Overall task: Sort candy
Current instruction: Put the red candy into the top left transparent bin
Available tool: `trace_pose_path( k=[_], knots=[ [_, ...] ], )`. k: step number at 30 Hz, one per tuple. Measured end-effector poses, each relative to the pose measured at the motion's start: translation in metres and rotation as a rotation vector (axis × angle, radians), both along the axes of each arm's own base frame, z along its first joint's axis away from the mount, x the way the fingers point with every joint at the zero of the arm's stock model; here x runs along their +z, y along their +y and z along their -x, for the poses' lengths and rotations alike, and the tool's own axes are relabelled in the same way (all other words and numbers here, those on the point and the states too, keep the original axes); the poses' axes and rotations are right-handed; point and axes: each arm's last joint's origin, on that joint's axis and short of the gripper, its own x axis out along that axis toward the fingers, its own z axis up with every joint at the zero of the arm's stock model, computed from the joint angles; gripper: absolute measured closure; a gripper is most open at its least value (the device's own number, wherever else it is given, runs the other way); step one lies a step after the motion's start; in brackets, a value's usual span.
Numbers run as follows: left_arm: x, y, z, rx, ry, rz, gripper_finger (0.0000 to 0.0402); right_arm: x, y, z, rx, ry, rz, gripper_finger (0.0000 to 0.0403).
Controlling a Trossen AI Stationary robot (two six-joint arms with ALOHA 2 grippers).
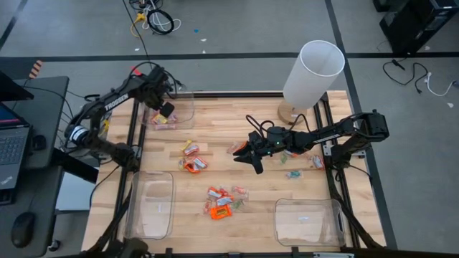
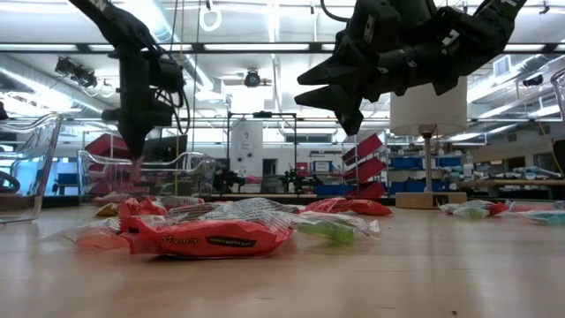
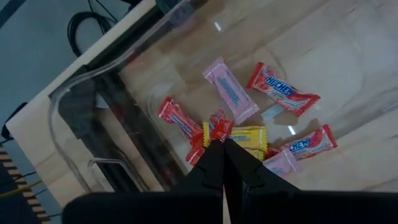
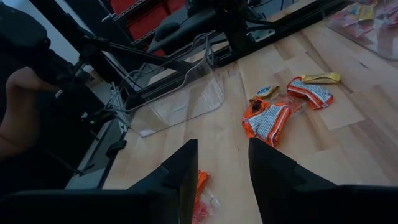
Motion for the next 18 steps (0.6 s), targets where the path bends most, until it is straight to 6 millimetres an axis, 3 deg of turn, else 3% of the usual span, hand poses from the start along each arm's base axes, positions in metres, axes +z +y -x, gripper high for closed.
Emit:
trace_pose_path(
  k=[18],
  knots=[
    [-0.023,0.019,-0.004,0.012,0.075,0.014,0.0401,0.000,0.000,0.000,-0.006,0.001,0.002,0.0275]
  ],
)
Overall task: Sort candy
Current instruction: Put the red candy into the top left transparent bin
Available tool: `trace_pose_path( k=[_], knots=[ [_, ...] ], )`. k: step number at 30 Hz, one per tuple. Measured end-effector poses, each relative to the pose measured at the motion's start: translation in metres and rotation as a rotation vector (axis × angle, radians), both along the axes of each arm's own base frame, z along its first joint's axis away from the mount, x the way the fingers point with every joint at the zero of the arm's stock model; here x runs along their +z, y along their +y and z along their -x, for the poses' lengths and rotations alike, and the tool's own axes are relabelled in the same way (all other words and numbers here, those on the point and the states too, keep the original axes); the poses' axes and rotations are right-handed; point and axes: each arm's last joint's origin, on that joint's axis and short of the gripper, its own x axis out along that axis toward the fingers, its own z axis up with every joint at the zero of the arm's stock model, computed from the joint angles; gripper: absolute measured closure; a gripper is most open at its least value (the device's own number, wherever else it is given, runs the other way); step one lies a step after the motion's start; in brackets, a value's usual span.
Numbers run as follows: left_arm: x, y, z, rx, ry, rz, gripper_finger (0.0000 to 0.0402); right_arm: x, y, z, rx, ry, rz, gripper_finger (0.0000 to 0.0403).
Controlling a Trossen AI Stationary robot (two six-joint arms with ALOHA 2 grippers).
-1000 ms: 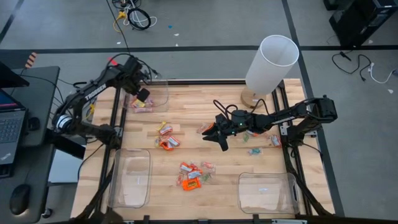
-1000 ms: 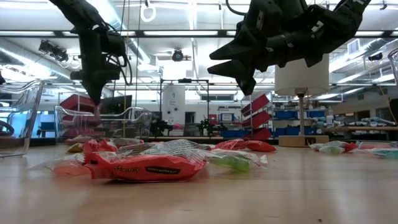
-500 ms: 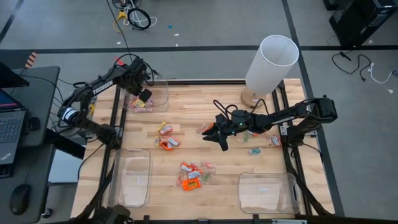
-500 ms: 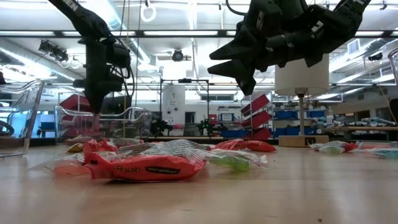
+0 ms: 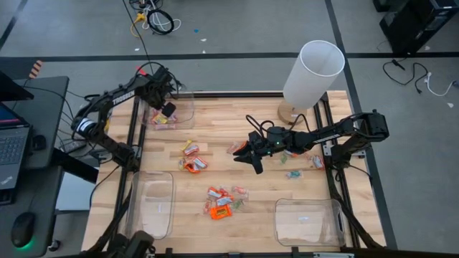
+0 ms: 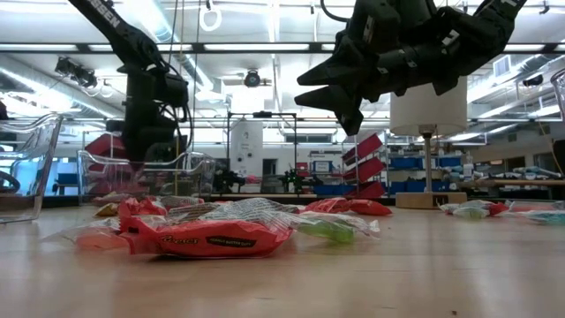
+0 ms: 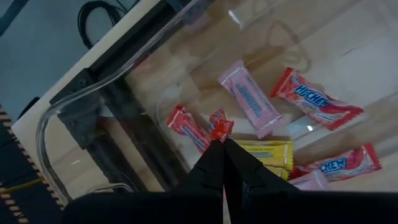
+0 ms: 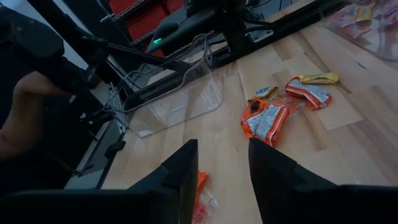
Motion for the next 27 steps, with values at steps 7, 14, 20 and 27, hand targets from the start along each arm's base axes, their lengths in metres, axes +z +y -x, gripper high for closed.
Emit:
trace_pose_path(
  k=[7,14,20,27],
  knots=[
    [-0.0006,0.0034,0.0005,0.007,-0.007,-0.017,0.0401,0.0000,0.0000,0.0000,0.000,0.000,0.000,0.0275],
    [-0.0003,0.0046,-0.0002,0.004,-0.013,-0.030,0.0401,0.0000,0.0004,0.0000,0.001,0.000,0.000,0.0275],
    [-0.0003,0.0046,-0.0001,-0.014,-0.007,-0.028,0.0401,0.0000,0.0003,0.0000,0.001,0.000,0.000,0.0275],
    [-0.0003,0.0045,-0.0001,-0.014,-0.007,-0.028,0.0401,0.0000,0.0003,0.0000,0.001,0.000,0.000,0.0275]
  ],
)
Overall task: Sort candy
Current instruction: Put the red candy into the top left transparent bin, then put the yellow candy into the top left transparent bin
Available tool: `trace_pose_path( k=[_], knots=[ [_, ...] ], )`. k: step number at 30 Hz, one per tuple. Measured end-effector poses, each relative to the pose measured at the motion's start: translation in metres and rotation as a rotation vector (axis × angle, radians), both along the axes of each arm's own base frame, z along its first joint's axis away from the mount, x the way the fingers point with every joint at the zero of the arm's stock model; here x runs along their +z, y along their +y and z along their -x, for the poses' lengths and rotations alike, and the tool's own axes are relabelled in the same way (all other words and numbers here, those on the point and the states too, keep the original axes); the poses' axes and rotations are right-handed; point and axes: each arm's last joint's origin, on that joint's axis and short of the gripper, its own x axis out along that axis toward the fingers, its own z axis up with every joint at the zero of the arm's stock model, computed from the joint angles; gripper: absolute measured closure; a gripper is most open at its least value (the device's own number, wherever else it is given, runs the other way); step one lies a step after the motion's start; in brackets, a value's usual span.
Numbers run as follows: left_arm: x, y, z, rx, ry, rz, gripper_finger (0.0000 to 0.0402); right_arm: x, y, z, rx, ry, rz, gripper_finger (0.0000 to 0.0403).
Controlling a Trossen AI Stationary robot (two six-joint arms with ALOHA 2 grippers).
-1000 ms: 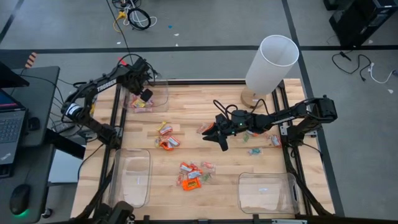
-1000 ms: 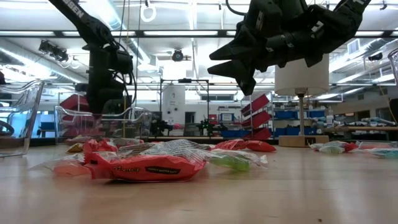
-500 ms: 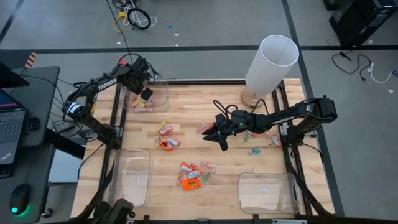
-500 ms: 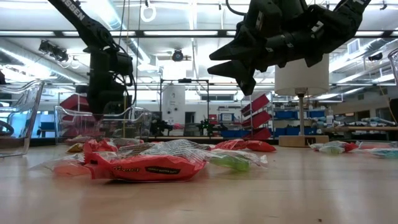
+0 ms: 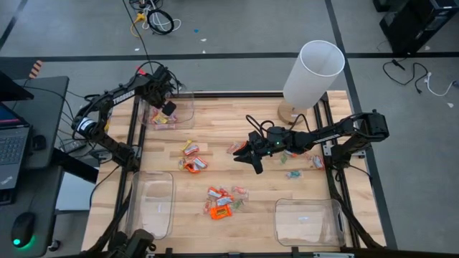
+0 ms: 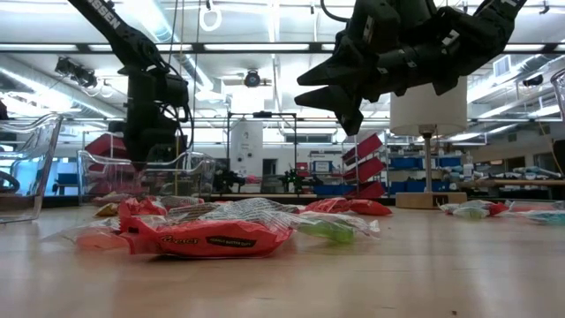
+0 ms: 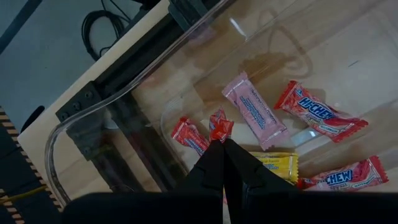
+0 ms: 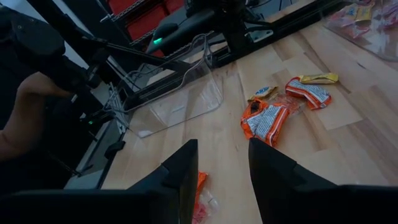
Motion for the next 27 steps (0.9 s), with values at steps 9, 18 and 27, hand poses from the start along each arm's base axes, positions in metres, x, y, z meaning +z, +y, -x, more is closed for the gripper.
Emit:
trace_pose_path(
  k=[9,18,27],
  knots=[
    [0.000,0.000,0.000,0.000,0.000,0.000,0.0389,0.000,0.000,0.000,0.000,0.000,0.000,0.0275],
    [0.000,0.000,0.000,0.000,0.000,-0.001,0.0335,0.000,0.000,0.000,0.000,0.000,0.000,0.0275],
    [0.013,-0.004,-0.002,-0.011,-0.024,-0.040,0.0328,0.002,0.000,0.000,0.004,-0.019,0.014,0.0275]
  ],
)
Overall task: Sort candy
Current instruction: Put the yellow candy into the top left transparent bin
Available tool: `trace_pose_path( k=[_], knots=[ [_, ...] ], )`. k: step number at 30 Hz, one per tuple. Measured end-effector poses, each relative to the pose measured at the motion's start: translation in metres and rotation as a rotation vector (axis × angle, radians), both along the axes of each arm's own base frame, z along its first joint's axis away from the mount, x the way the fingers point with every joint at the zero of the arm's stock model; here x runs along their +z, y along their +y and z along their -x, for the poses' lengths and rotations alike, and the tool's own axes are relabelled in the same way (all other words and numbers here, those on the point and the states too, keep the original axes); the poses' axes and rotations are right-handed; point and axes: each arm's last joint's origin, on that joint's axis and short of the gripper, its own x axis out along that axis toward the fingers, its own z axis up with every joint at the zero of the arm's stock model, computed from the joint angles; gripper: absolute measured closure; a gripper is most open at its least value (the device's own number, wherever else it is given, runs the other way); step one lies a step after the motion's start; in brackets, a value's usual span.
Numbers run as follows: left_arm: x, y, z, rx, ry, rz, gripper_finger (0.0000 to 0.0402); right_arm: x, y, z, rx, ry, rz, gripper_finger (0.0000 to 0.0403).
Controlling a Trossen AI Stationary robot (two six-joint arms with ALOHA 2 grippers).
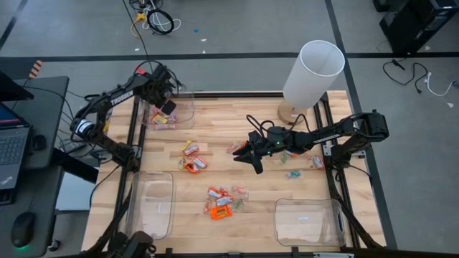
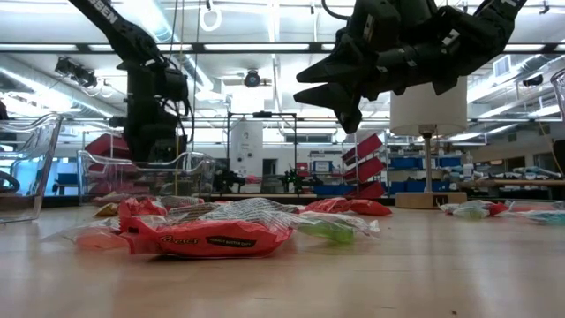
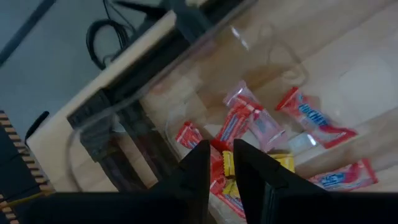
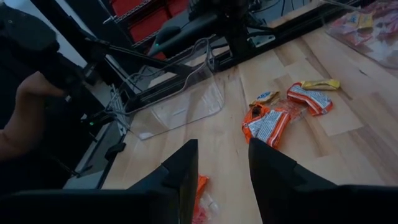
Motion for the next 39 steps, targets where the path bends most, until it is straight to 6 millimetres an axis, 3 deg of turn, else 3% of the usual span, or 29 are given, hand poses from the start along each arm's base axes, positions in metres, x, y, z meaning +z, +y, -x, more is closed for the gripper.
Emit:
trace_pose_path(
  k=[8,15,20,32,39],
  knots=[
    [0.050,-0.022,-0.008,-0.084,-0.158,-0.138,0.0328,0.004,0.000,-0.001,0.003,-0.050,0.015,0.0275],
    [0.086,-0.059,-0.018,-0.195,-0.324,-0.232,0.0328,0.010,0.000,-0.002,0.006,-0.109,0.018,0.0275],
    [0.099,-0.089,-0.029,-0.318,-0.395,-0.258,0.0328,0.017,0.000,-0.005,0.011,-0.137,0.029,0.0275],
    [0.096,-0.153,-0.059,-0.636,-0.416,-0.159,0.0328,0.056,0.009,-0.032,0.077,-0.071,0.176,0.0275],
    [0.081,-0.182,-0.060,-0.758,-0.326,-0.051,0.0328,0.057,0.008,-0.033,0.068,-0.048,0.197,0.0275]
  ],
)
